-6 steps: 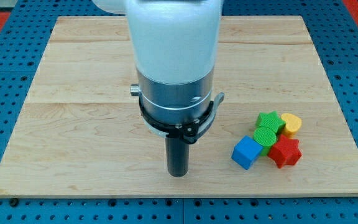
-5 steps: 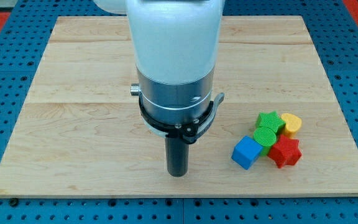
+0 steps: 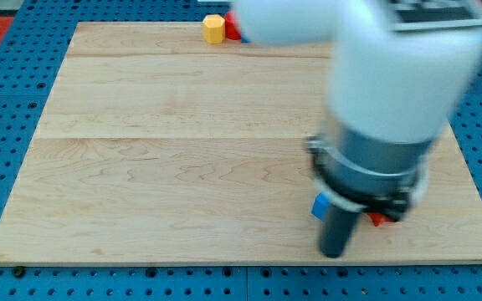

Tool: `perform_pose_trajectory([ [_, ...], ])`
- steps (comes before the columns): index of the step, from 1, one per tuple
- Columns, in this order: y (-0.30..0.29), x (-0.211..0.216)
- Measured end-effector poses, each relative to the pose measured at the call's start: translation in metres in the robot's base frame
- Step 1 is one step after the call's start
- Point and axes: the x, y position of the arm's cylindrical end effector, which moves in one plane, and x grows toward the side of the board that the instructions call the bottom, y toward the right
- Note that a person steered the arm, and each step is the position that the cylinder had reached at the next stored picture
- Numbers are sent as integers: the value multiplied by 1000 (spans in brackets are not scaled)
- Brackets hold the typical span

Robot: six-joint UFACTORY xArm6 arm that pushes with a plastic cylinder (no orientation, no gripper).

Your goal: Push the yellow heart into the green star

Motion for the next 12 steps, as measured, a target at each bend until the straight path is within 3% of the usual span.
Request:
perform_pose_trajectory([
  [3, 132, -12],
  [7, 126, -49],
  [9, 96, -110],
  [12, -53, -106],
])
